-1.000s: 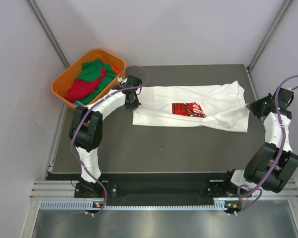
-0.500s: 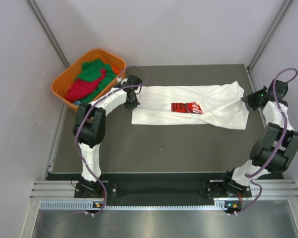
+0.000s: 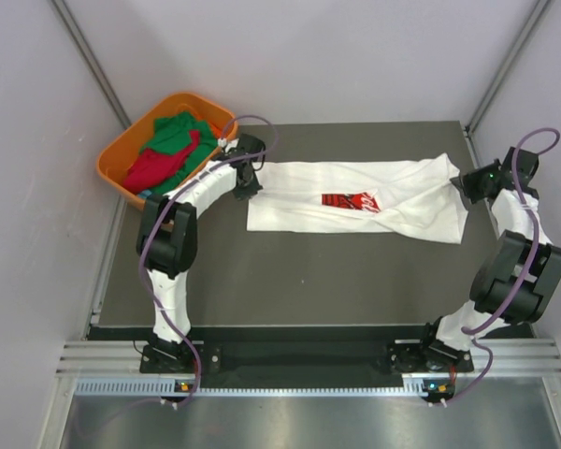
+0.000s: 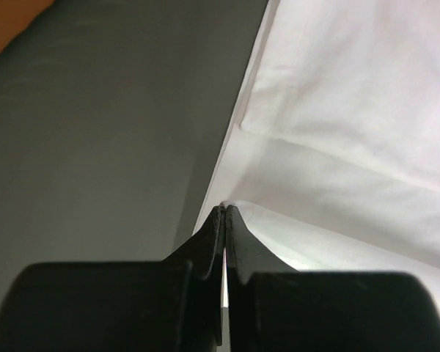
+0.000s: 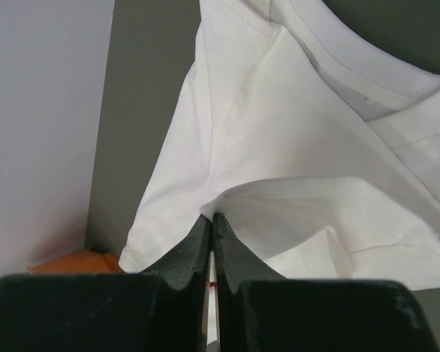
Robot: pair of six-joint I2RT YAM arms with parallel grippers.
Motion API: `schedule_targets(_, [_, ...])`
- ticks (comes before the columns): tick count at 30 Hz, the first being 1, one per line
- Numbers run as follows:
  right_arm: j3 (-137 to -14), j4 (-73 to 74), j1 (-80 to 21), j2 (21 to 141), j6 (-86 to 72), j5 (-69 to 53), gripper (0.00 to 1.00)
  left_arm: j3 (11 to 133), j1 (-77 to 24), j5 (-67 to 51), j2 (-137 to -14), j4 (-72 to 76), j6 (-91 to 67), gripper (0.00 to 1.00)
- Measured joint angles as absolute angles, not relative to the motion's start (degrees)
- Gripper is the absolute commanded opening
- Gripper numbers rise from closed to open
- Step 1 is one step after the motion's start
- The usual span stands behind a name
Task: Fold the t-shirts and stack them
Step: Fold the tshirt
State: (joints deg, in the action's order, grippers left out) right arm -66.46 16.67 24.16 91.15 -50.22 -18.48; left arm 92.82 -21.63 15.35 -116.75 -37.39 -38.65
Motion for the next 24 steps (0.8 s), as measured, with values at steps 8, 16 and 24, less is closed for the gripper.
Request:
schedule_targets(8, [-66.5,13.1,23.3,91.2,-53.7,-18.2,0.0,94.3,-20.8,16.0,-116.7,-37.4,-38.7,0.0])
schedule_targets(16, [-66.5,8.5,22.6,91.2,-55.2,-18.1,0.0,96.1,-19.8,16.4,-118.1,-37.3,-38.6,0.0])
schedule_targets(24, [-67.4,5.3,22.5,94.4,-55.6,-18.3,0.0,98.6,-19.3,16.3,-122.3,-37.4,-38.0,0.0])
